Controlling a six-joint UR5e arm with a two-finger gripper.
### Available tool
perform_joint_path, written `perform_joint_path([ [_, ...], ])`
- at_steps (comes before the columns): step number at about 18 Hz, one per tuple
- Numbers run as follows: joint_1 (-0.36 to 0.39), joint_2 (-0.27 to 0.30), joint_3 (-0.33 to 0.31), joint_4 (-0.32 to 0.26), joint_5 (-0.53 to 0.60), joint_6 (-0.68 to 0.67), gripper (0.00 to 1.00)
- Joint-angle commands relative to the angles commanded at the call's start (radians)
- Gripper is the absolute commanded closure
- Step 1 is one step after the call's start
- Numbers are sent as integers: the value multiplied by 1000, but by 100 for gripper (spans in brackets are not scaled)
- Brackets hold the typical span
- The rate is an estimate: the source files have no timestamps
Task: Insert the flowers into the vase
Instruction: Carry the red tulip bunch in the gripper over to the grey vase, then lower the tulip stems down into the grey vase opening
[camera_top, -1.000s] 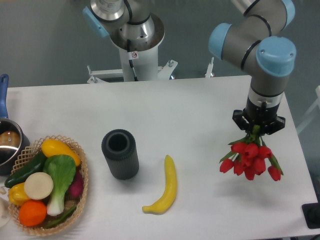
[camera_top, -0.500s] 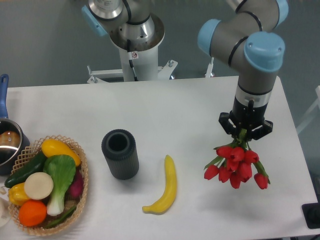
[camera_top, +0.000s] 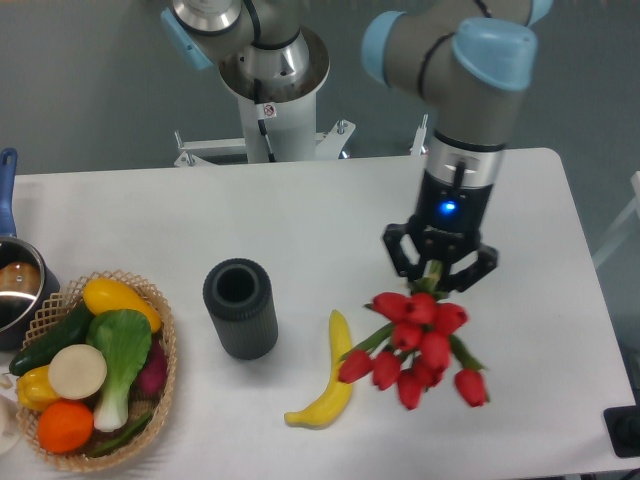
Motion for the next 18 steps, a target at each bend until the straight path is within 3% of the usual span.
perform_joint_path([
  [2, -35, 23, -6, 2, -2, -10, 100],
  [5, -22, 96, -1, 2, -12, -16, 100],
  [8, -22, 132, -3, 3, -132, -72, 100],
  [14, -10, 133, -5, 46, -346, -125, 100],
  [18, 12, 130, -46, 55, -495, -125, 100],
])
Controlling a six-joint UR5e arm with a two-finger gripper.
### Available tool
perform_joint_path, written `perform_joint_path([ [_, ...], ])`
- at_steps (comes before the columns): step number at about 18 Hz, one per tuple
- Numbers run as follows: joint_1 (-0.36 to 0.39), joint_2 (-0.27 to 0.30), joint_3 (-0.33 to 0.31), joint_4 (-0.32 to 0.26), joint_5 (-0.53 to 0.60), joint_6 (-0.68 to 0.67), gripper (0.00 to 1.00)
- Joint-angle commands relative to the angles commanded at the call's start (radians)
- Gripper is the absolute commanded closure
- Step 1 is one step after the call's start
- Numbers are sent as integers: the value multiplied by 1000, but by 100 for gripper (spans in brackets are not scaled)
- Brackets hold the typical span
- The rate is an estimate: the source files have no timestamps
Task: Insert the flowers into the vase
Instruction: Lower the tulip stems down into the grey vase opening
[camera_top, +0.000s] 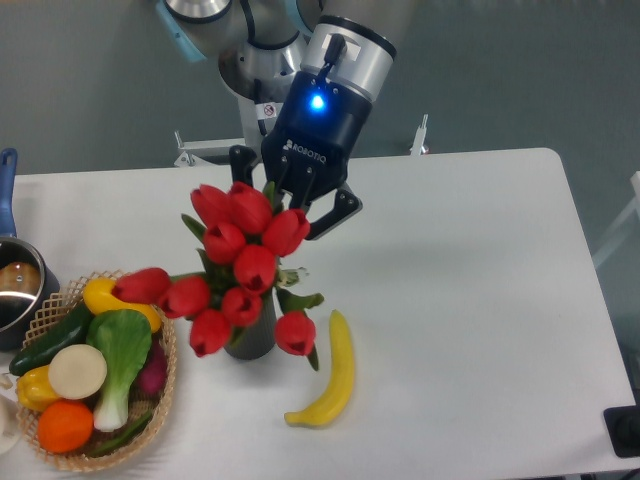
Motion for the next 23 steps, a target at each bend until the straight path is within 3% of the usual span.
perform_joint_path([
  [4, 37, 41, -84, 28, -123, 8, 100],
  [11, 48, 48, -160, 40, -177, 78, 100],
  [17, 35, 29, -170, 40, -192, 110, 100],
  [23, 17, -26, -177, 40, -261, 153, 100],
])
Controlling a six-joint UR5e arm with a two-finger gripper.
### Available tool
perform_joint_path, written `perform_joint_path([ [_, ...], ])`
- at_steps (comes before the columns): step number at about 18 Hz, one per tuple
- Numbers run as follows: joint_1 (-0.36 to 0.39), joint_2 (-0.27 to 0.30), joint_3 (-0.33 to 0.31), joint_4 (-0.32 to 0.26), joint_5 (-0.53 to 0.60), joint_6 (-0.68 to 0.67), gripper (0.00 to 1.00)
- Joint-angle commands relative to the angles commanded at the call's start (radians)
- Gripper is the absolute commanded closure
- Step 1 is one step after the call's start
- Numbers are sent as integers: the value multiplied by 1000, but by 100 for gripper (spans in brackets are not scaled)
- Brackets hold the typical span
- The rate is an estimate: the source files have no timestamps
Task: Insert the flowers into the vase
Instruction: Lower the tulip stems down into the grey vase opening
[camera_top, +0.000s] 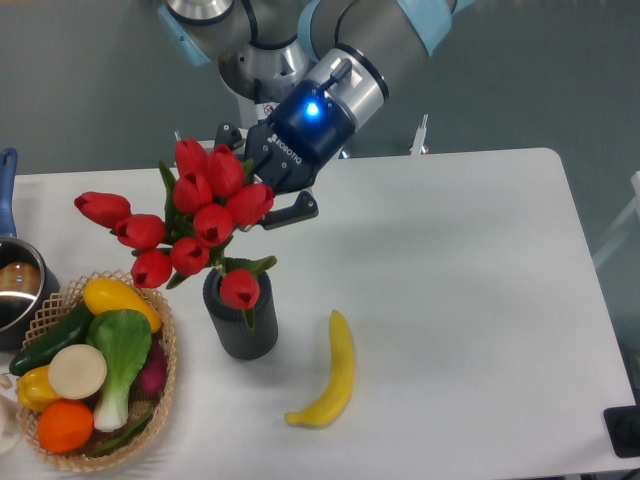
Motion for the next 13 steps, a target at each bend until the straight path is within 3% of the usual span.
perform_joint_path([
  [6, 6, 1, -67, -2, -31, 60, 100],
  [13, 28, 3, -66, -3, -29, 64, 100],
])
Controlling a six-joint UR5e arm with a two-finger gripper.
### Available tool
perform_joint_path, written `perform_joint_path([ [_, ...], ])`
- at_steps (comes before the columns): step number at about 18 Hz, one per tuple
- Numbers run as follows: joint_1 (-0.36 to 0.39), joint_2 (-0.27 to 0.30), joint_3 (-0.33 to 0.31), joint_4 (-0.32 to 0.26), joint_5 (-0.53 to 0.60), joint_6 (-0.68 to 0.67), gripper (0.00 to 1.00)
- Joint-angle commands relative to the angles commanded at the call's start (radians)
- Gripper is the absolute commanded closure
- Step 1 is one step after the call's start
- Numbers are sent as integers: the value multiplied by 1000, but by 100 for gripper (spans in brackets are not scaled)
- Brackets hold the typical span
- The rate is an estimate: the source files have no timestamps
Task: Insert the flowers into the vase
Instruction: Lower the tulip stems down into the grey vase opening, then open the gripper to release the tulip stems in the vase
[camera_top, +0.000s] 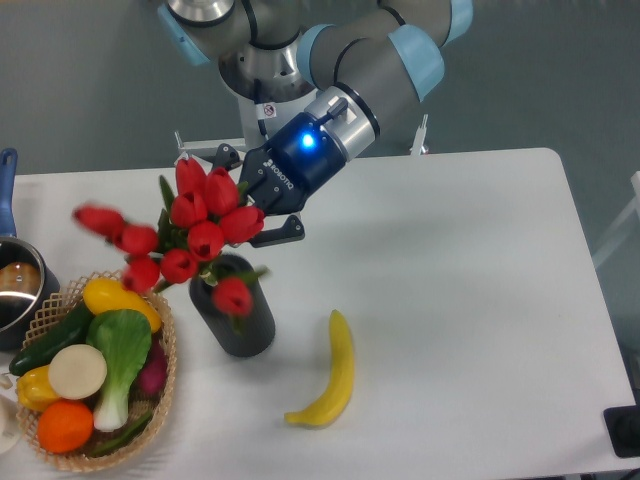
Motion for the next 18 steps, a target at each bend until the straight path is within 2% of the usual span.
perform_joint_path([
  [10, 14, -18, -5, -2, 5, 12, 98],
  [14, 11, -40, -24, -5, 12, 28, 82],
  [15, 9, -47, -40, -5, 17, 41, 74],
  [18, 8, -64, -80, -5, 32, 127, 57],
])
